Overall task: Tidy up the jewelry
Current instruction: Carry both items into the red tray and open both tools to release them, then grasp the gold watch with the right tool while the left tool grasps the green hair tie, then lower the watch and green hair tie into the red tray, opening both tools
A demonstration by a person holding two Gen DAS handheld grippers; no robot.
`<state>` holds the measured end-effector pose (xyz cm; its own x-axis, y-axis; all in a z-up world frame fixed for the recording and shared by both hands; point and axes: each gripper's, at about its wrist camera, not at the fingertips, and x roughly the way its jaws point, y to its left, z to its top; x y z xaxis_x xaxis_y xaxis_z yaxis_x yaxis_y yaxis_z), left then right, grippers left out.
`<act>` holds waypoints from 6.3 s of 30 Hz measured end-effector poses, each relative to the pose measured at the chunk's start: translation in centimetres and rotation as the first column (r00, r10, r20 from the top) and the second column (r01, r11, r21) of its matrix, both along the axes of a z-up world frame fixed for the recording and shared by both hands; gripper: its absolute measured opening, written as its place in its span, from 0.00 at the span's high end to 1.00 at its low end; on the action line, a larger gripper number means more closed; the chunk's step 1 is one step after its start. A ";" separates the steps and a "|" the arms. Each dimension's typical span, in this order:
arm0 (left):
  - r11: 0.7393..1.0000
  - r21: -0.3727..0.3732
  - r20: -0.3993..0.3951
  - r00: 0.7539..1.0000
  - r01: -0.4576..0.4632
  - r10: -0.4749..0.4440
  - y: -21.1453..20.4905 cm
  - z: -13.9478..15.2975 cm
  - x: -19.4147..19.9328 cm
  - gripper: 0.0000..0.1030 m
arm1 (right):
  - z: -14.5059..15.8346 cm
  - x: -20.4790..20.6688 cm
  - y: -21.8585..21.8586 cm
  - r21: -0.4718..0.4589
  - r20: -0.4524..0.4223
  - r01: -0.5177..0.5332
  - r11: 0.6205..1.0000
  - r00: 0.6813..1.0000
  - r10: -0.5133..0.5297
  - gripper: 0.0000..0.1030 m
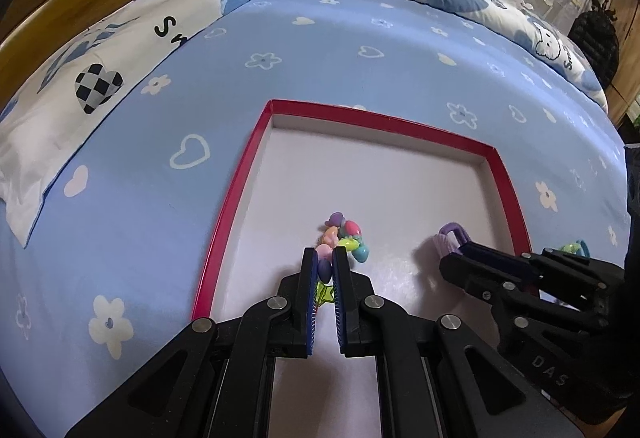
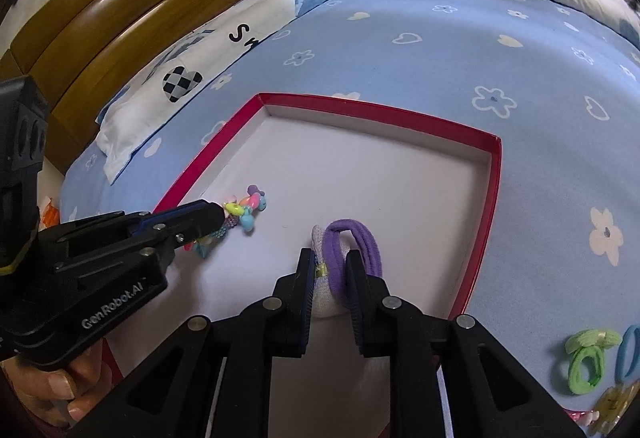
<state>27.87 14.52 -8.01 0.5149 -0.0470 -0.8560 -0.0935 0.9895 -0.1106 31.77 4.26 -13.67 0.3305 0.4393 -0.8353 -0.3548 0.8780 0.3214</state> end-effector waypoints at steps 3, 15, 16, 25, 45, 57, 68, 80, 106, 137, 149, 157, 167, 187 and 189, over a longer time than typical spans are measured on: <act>1.000 0.005 -0.007 1.000 -0.004 0.004 0.1 0.0 0.0 0.93 | 0.3 -0.1 -0.3 0.013 0.001 0.010 1.000 1.000 -0.010 0.77; 0.998 -0.031 0.024 0.998 -0.060 0.061 0.6 1.6 -3.9 0.79 | 3.6 -2.2 -2.0 0.083 0.049 0.036 0.996 0.998 -0.040 0.63; 0.997 -0.046 0.037 0.997 -0.070 0.071 0.6 2.1 -4.6 0.78 | 3.9 -2.7 -2.6 0.090 0.052 0.044 0.995 0.997 -0.049 0.63; 0.986 -0.132 0.116 0.986 -0.104 0.120 -0.5 4.9 -9.7 0.50 | 5.9 -6.2 -8.2 0.099 0.094 0.142 0.985 0.984 -0.151 0.54; 0.984 -0.131 0.096 0.990 0.117 -0.105 -8.9 6.6 -11.7 0.46 | 7.5 -14.4 -20.4 0.025 0.150 0.352 0.936 0.924 -0.351 0.49; 0.981 -0.088 0.065 0.984 0.173 -0.168 -11.7 6.4 -8.8 0.46 | 6.1 -14.5 -24.2 0.019 0.124 0.433 0.901 0.893 -0.432 0.49; 0.972 -0.055 0.017 0.973 0.230 -0.229 -15.5 4.4 -3.8 0.46 | 4.4 -12.1 -23.9 0.032 0.075 0.416 0.909 0.906 -0.417 0.62; 0.954 -0.046 -0.081 0.951 0.295 -0.298 -19.2 0.2 2.6 0.47 | 1.4 -9.5 -23.9 -0.012 0.009 0.404 0.915 0.915 -0.404 0.71; 0.962 -0.159 0.063 0.975 0.222 -0.215 -13.5 3.5 -2.7 0.95 | 5.4 -10.8 -22.7 0.061 0.080 0.360 0.931 0.928 -0.364 0.92; 0.981 -0.187 0.097 0.993 -0.053 0.072 0.7 6.7 -12.9 0.95 | 8.8 -11.2 -7.5 0.083 0.125 0.064 0.994 0.989 -0.074 0.92; 0.986 -0.153 0.035 0.997 -0.068 0.074 2.3 4.1 -9.5 0.95 | 6.8 -8.5 -1.8 0.055 0.099 -0.028 0.998 0.995 0.023 0.92; 0.989 -0.131 -0.012 0.997 -0.074 0.073 2.3 1.6 -6.4 0.95 | 3.7 -6.2 0.2 0.023 0.038 -0.050 0.998 0.998 0.049 0.92; 0.995 -0.074 -0.054 0.997 -0.061 0.057 1.4 -0.4 -4.5 0.93 | 0.8 -4.6 1.4 -0.027 -0.036 -0.086 0.996 0.996 0.085 0.92; 0.989 -0.090 -0.005 0.993 -0.116 0.116 1.9 1.7 -7.7 0.67 | 3.5 -5.6 -0.8 0.064 0.006 -0.040 0.997 0.999 0.039 0.70; 0.986 -0.110 0.014 0.991 -0.129 0.131 2.1 2.3 -8.6 0.59 | 4.3 -6.2 -1.7 0.079 0.026 -0.023 0.997 0.999 0.021 0.67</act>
